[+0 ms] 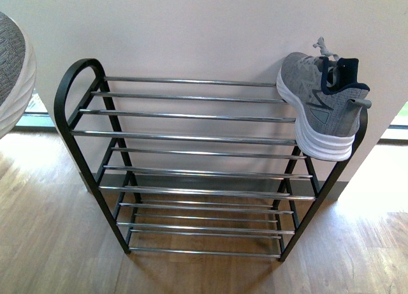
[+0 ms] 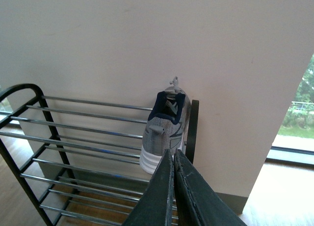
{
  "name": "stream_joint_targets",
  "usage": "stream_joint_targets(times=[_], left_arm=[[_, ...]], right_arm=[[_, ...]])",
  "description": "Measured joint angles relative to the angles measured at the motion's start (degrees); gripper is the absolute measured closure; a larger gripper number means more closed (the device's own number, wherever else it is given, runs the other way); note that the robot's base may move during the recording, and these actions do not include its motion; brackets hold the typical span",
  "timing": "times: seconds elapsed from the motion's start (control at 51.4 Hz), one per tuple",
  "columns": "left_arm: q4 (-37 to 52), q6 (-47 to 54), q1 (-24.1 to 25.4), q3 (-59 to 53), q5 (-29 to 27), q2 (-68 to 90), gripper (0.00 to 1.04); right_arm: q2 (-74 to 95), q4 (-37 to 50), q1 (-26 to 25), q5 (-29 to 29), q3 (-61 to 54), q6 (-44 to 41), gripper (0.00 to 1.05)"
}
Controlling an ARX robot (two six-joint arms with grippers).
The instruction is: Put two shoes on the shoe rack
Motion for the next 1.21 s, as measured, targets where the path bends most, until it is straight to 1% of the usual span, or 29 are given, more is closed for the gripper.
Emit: stream_joint_targets(times=[0.058, 0.117, 0.156, 0.603, 0.662, 0.72, 0.818, 0.837, 0.915, 0.934, 0.954, 0.973, 0.993, 1.032, 1.051, 1.071, 1.11, 1.129, 1.149, 1.168, 1.187, 1.207], left_arm=[[0.0, 0.0, 0.0, 0.0, 0.0, 0.0, 1.03], [0.0, 0.0, 0.0, 0.0, 0.0, 0.0, 1.03], [0.0, 0.0, 0.0, 0.0, 0.0, 0.0, 1.03], [0.0, 0.0, 0.0, 0.0, 0.0, 0.0, 1.03], [0.0, 0.0, 0.0, 0.0, 0.0, 0.0, 1.03], [0.0, 0.0, 0.0, 0.0, 0.0, 0.0, 1.03], [0.0, 0.0, 0.0, 0.0, 0.0, 0.0, 1.03], [1.1, -0.2, 0.2, -0.3, 0.9, -0.1, 1.03], [10.8, -2.7, 2.0, -3.4, 6.8, -1.1, 1.03], [11.6, -3.7, 2.3, -3.5, 7.7, -1.1, 1.03], [12.7, -5.1, 2.9, -3.5, 9.4, -1.1, 1.03], [12.9, -5.5, 3.2, -3.4, 9.8, -1.1, 1.03], [12.9, -7.6, 3.8, -2.9, 11.8, -1.1, 1.03], [12.2, -10.4, 4.6, -2.0, 14.0, -1.1, 1.03], [11.6, -13.3, 5.0, -1.3, 15.3, -1.1, 1.03], [11.3, -13.9, 5.1, -1.0, 15.9, -1.0, 1.03], [10.9, -19.5, 5.2, -0.1, 17.3, -0.6, 1.03], [10.8, -20.2, 5.2, 0.2, 17.4, -0.4, 1.03], [10.8, -23.1, 4.8, 0.7, 17.4, 0.0, 1.03], [10.8, -26.3, 4.0, 1.6, 17.5, 0.8, 1.03], [10.8, -28.3, 3.4, 2.3, 17.4, 1.6, 1.03], [11.0, -31.0, 2.3, 3.1, 17.1, 2.8, 1.03]], right_arm=[[-1.2, -1.2, 0.0, 0.0, 0.0, 0.0, 1.03], [-6.6, -8.6, 0.0, 0.0, 0.0, 0.0, 1.03], [-9.3, -10.2, 0.0, 0.0, 0.0, 0.0, 1.03], [-10.3, -10.6, 0.0, 0.0, 0.0, 0.0, 1.03], [-10.3, -10.6, 0.0, 0.0, 0.0, 0.0, 0.93], [-10.3, -10.6, 0.0, 0.0, 0.0, 0.0, 0.79], [-10.3, -10.6, 0.0, 0.0, 0.0, 0.0, 0.61], [-10.3, -10.6, 0.0, 0.0, 0.0, 0.0, 0.6], [-10.3, -10.6, 0.0, 0.0, 0.0, 0.0, 0.47], [-10.3, -10.6, 0.0, 0.0, 0.0, 0.0, 0.46], [-10.3, -10.6, 0.0, 0.0, 0.0, 0.0, 0.42], [-10.3, -10.6, 0.0, 0.0, 0.0, 0.0, 0.39], [-10.3, -10.6, 0.0, 0.0, 0.0, 0.0, 0.37], [-10.3, -10.6, 0.0, 0.0, 0.0, 0.0, 0.32], [-10.3, -10.6, 0.0, 0.0, 0.0, 0.0, 0.28], [-10.3, -10.6, 0.0, 0.0, 0.0, 0.0, 0.25], [-10.3, -10.6, 0.0, 0.0, 0.0, 0.0, 0.2], [-10.3, -10.6, 0.0, 0.0, 0.0, 0.0, 0.16], [-10.3, -10.6, 0.0, 0.0, 0.0, 0.0, 0.14], [-10.3, -10.6, 0.0, 0.0, 0.0, 0.0, 0.1], [-10.3, -10.6, 0.0, 0.0, 0.0, 0.0, 0.08], [-10.3, -10.6, 0.0, 0.0, 0.0, 0.0, 0.08]])
